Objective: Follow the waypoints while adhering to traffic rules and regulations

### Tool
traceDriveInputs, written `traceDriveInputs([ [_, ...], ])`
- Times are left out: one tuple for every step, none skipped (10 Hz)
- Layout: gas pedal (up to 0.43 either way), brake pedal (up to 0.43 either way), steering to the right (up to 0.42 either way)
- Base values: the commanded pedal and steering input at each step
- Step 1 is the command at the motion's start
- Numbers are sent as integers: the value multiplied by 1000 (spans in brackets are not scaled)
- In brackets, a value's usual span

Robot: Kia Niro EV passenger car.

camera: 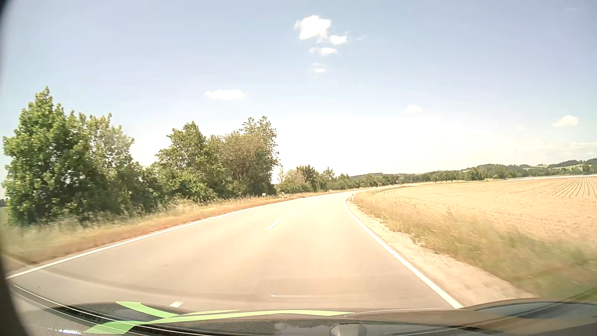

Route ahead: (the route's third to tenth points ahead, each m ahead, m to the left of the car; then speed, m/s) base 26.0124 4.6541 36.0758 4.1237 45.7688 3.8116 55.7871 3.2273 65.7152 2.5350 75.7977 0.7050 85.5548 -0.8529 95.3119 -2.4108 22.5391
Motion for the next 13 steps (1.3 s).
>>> traceDriveInputs([
  [268,0,10],
  [260,0,6],
  [248,0,5],
  [248,0,4],
  [248,0,5],
  [248,0,5],
  [248,0,7],
  [248,0,7],
  [240,0,7],
  [220,0,7],
  [209,0,7],
  [197,0,7],
  [197,0,7],
])
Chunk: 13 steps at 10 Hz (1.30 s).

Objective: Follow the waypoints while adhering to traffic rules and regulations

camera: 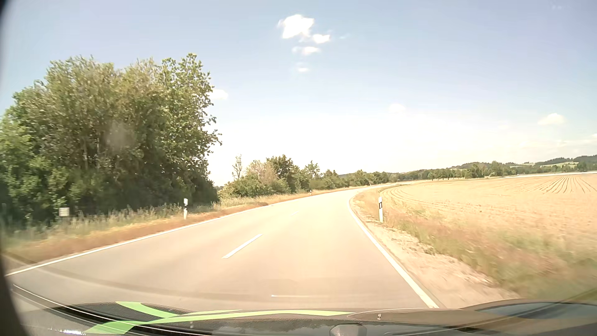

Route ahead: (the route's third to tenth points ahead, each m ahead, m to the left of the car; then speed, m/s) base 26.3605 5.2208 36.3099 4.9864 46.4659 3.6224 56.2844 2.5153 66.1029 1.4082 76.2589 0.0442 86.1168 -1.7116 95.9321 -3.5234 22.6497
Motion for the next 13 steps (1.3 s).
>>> traceDriveInputs([
  [197,0,6],
  [189,0,6],
  [189,0,5],
  [189,0,5],
  [189,0,5],
  [189,0,5],
  [197,0,6],
  [197,0,6],
  [197,0,7],
  [220,0,8],
  [228,0,10],
  [240,0,11],
  [248,0,11],
])
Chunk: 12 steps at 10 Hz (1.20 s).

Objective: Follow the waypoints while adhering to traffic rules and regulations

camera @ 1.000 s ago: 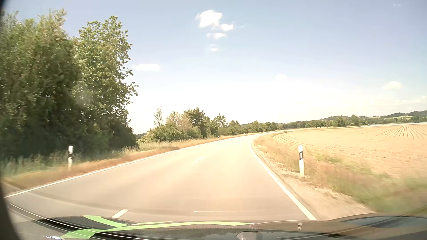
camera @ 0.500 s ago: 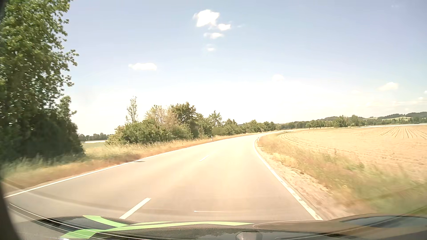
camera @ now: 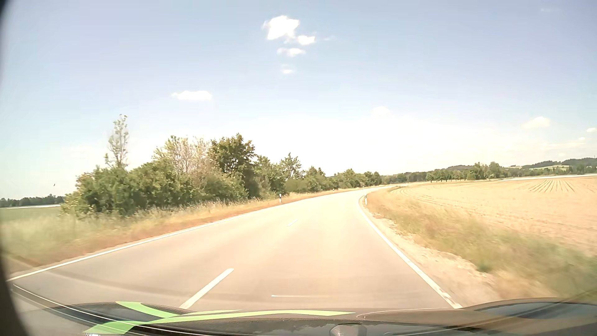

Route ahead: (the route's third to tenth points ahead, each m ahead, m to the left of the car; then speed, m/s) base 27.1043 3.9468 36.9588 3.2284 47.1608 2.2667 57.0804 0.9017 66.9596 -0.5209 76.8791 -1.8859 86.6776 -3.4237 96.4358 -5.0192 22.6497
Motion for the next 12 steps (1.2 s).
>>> traceDriveInputs([
  [248,0,11],
  [248,0,11],
  [240,0,11],
  [240,0,11],
  [240,0,11],
  [240,0,15],
  [228,0,17],
  [228,0,16],
  [240,0,16],
  [248,0,17],
  [260,0,16],
  [268,0,17],
])
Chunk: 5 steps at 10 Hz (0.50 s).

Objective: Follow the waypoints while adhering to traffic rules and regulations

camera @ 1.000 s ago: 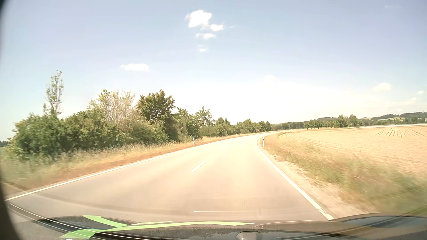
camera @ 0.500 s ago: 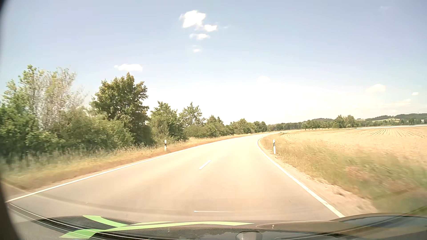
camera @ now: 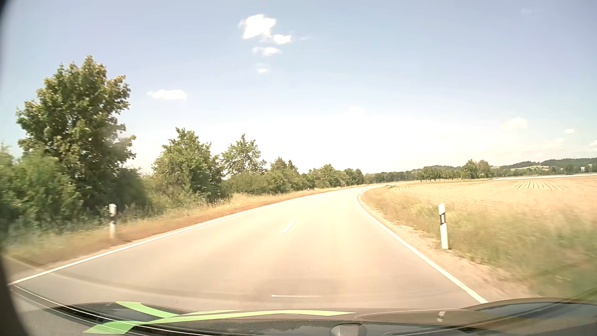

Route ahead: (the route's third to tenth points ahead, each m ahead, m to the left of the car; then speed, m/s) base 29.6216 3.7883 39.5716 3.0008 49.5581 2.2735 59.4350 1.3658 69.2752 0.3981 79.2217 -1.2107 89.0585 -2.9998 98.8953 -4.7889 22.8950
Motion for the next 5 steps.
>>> traceDriveInputs([
  [268,0,16],
  [280,0,15],
  [287,0,15],
  [287,0,15],
  [287,0,15],
])
